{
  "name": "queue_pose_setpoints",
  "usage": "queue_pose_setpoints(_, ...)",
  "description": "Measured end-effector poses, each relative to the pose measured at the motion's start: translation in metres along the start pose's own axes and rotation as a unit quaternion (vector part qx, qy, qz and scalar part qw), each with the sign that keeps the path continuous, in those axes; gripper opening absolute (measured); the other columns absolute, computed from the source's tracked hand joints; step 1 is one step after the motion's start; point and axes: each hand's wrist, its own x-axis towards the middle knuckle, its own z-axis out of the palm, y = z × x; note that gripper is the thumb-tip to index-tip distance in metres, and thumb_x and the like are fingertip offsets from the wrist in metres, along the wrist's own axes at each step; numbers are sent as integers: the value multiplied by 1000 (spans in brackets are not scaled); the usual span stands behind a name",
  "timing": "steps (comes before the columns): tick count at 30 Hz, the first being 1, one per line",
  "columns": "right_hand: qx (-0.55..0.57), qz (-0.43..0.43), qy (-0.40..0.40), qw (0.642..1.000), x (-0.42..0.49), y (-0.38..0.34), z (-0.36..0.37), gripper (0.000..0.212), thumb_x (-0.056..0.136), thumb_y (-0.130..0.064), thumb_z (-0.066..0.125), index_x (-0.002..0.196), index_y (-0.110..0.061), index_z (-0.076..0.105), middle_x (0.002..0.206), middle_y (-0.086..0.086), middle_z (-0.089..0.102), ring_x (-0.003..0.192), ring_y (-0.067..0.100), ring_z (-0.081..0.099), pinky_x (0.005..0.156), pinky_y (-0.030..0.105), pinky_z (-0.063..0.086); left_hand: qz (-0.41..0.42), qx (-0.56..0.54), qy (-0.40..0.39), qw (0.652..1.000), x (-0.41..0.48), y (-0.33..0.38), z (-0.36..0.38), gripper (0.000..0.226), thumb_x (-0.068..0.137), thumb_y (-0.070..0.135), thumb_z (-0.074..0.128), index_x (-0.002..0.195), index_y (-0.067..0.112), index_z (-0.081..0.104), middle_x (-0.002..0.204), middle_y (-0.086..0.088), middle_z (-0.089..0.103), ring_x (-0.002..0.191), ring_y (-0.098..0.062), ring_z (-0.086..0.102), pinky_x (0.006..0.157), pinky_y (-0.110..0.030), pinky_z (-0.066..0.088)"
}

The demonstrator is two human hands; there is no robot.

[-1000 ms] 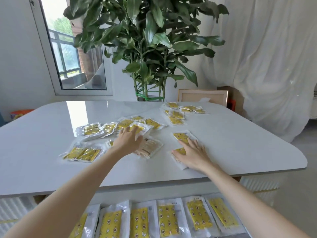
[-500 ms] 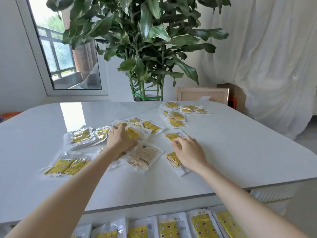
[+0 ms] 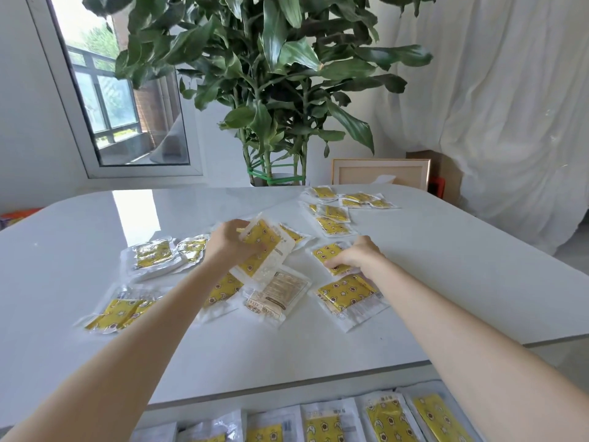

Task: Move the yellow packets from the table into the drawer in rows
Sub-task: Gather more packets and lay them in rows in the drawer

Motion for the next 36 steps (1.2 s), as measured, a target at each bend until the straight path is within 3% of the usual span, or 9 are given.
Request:
queue_pose_setpoints(5, 51, -9, 0, 999, -1, -1, -3, 92, 61, -20, 90, 137, -6, 39, 135, 11, 50, 122, 29, 52, 98, 39, 49, 2, -66, -6, 998, -6, 9, -1, 33, 75, 31, 77, 102, 18, 67, 79, 3, 66, 75, -22, 65, 80, -38, 56)
queue_pose_setpoints(8, 88, -15, 21, 996, -3, -2, -4, 81, 65, -19, 87, 133, -7, 43, 133, 11, 53, 119, 30, 54, 96, 38, 49, 4, -143, -17, 990, -13, 13, -6, 17, 75, 30, 78, 82, 18, 67, 85, -5, 70, 76, -25, 67, 81, -41, 55)
queue_pose_setpoints(11, 114, -32, 37, 992, -8, -8, -9, 67, 60, -22, 88, 118, -9, 57, 120, 10, 62, 108, 29, 62, 89, 37, 54, 4, -192, -24, 981, -22, 16, -14, 17, 75, 28, 78, 82, 16, 68, 87, -7, 72, 74, -24, 68, 79, -39, 56)
queue_pose_setpoints(15, 133, -68, 3, 989, -17, -17, -27, 61, 55, -22, 90, 108, -3, 67, 108, 12, 70, 98, 26, 68, 86, 40, 57, 10, -220, -24, 975, -36, 18, -26, 14, 75, 25, 78, 81, 17, 67, 76, 0, 70, 50, -7, 66, 51, -19, 55)
queue_pose_setpoints(18, 135, -92, -82, 983, -34, -18, -46, 55, 63, -13, 87, 113, -4, 65, 108, 9, 71, 101, 22, 68, 81, 33, 58, 7, -232, -13, 973, -47, 17, -33, 15, 76, 24, 77, 75, 17, 64, 72, 2, 68, 44, -4, 62, 40, -13, 46)
queue_pose_setpoints(22, 30, -111, -181, 977, -55, -11, -59, 61, 65, -9, 84, 121, -10, 60, 111, 7, 72, 104, 22, 68, 96, 41, 52, -9, -248, -10, 969, -63, 14, -39, 17, 78, 23, 75, 72, 16, 62, 69, 1, 65, 42, -3, 60, 38, -12, 43)
queue_pose_setpoints(25, -103, -122, -201, 967, -68, -8, -61, 60, 68, -9, 78, 124, -10, 56, 121, 10, 65, 101, 20, 63, 94, 38, 51, -19, -262, -14, 965, -72, 10, -40, 14, 78, 23, 75, 75, 15, 64, 72, -1, 67, 53, -10, 63, 48, -20, 49)
queue_pose_setpoints(30, -356, -172, -169, 903, -80, -13, -57, 64, 74, -15, 72, 131, -15, 45, 125, 1, 50, 112, 21, 52, 98, 41, 48, -24, -270, -12, 963, -80, 7, -41, 12, 79, 22, 75, 74, 17, 65, 64, 4, 68, 42, -2, 62, 49, -18, 52)
queue_pose_setpoints(36, -458, -178, -206, 846, -73, -12, -40, 81, 69, -22, 75, 140, -30, 36, 140, 3, 42, 120, 25, 48, 100, 43, 46, -27, -256, -25, 966, -81, 9, -40, 13, 77, 23, 77, 81, 16, 67, 77, -1, 70, 59, -12, 65, 52, -21, 53)
